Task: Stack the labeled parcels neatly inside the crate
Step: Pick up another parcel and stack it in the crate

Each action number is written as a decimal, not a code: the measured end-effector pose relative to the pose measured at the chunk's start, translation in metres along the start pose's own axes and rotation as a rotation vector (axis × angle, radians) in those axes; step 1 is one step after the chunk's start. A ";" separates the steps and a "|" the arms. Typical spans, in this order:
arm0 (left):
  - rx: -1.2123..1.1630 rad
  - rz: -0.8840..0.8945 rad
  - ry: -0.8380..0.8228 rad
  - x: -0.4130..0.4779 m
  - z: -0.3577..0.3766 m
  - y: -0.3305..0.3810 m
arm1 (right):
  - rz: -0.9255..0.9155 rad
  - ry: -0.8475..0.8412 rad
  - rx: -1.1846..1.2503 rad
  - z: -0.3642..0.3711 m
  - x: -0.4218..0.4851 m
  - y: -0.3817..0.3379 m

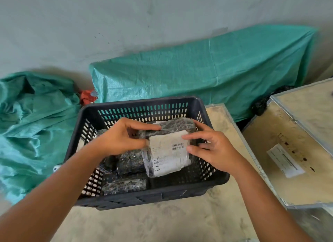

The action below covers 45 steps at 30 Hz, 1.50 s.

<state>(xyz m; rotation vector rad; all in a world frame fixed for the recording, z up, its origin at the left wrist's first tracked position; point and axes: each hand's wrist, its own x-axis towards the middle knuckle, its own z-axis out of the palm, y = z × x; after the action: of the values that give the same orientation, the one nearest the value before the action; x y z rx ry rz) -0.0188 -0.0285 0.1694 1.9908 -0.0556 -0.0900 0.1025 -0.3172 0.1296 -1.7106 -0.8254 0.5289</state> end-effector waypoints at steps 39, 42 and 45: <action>0.008 -0.492 0.040 0.073 0.034 -0.122 | 0.473 0.116 0.047 0.053 0.127 0.097; 0.018 -0.522 0.019 0.079 0.039 -0.132 | 0.517 0.102 0.050 0.057 0.129 0.107; 0.017 -0.537 0.013 0.082 0.043 -0.139 | 0.514 0.078 0.035 0.058 0.129 0.116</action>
<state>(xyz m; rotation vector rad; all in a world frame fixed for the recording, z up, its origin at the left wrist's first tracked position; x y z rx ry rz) 0.0588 -0.0170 0.0224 1.9767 0.4893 -0.4224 0.1755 -0.1999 0.0100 -1.9004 -0.3102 0.8074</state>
